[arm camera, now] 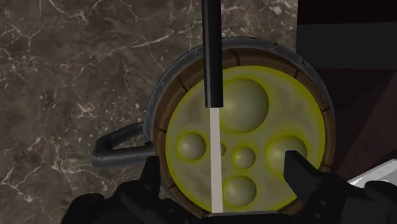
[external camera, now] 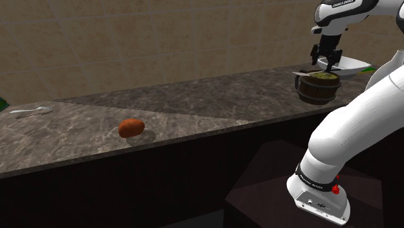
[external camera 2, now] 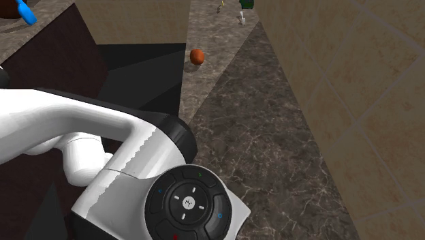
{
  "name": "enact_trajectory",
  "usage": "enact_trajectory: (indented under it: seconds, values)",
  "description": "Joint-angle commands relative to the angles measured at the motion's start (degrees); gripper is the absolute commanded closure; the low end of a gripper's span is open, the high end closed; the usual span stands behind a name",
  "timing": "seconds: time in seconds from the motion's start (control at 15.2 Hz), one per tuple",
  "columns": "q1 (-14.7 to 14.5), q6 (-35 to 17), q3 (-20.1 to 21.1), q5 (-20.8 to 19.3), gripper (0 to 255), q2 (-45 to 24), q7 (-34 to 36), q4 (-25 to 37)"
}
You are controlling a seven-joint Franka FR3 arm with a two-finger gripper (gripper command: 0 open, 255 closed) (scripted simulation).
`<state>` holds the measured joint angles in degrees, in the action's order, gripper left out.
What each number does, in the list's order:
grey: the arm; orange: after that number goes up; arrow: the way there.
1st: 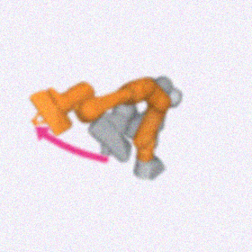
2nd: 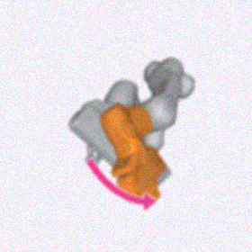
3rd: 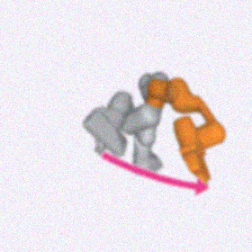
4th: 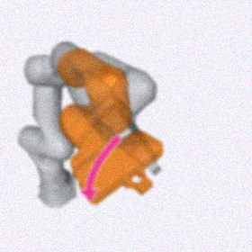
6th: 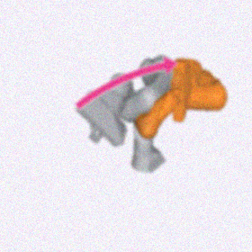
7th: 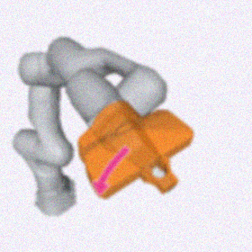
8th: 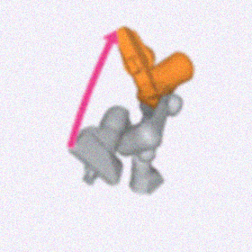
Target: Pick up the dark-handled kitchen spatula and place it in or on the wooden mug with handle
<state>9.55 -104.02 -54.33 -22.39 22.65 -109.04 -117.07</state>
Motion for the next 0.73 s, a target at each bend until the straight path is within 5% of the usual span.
enact_trajectory:
  seconds: [0.0, 0.13, 0.66]
  values:
    - [-0.08, 2.93, 0.93, 0.36, 0, 0.14, -0.16, 2.7]
    - [-0.27, 6.25, 1.83, 0.87, 0, 0.02, -0.44, 6.01]
    - [-0.26, 6.25, 1.84, 0.87, 0, 0.02, -0.44, 6.01]
